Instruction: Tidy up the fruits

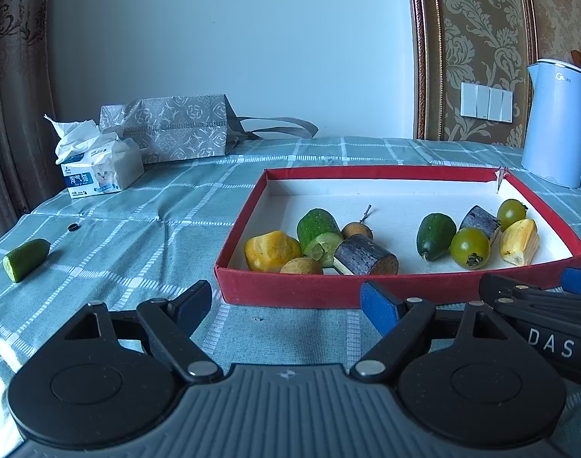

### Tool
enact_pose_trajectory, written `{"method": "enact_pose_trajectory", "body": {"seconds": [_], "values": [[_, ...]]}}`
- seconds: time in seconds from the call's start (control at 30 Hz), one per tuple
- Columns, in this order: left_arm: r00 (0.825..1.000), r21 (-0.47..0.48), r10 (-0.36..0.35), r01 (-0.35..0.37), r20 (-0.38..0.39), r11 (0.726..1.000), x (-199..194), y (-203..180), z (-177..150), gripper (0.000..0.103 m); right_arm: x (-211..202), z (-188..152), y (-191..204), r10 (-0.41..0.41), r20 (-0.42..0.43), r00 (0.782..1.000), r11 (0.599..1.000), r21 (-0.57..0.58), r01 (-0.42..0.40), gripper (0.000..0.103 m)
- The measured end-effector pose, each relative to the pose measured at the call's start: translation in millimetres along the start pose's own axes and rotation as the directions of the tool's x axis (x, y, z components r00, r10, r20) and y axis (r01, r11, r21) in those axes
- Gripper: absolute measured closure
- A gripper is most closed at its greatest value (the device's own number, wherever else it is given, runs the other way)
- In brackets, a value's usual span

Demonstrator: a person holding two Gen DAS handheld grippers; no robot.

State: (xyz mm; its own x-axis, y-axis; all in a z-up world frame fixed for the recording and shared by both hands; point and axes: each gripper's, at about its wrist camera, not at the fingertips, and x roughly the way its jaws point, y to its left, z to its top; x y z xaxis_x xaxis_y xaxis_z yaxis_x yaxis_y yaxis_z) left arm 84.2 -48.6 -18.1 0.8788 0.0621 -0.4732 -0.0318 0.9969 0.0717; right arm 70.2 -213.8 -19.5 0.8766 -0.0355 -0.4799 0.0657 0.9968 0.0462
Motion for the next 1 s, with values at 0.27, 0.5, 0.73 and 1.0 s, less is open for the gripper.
{"method": "enact_pose_trajectory", "body": {"seconds": [0.27,0.5,0.73,1.0], "values": [[1.000,0.000,-0.001,0.001,-0.003,1.000,0.6,-0.1,-0.2,0.018,-0.3,-0.1,0.3,0.001,0.000,1.000,1.000,-0.004,-0.001,0.025],[1.000,0.003,0.000,0.000,-0.003,1.000,0.3,-0.9,-0.7,0.018,-0.9,0.0,1.9,0.003,0.002,1.000,1.000,-0.007,-0.003,0.027],[1.000,0.005,0.004,-0.004,-0.006,1.000,0.5,-1.6,-0.8,0.018,-1.8,0.2,2.4,0.006,0.005,1.000,1.000,-0.009,-0.006,0.027],[1.000,0.025,-0.008,0.008,0.005,1.000,-0.8,-4.5,-0.6,0.031,-3.2,0.7,1.2,0.017,0.011,1.000,1.000,-0.013,-0.017,0.027]]}}
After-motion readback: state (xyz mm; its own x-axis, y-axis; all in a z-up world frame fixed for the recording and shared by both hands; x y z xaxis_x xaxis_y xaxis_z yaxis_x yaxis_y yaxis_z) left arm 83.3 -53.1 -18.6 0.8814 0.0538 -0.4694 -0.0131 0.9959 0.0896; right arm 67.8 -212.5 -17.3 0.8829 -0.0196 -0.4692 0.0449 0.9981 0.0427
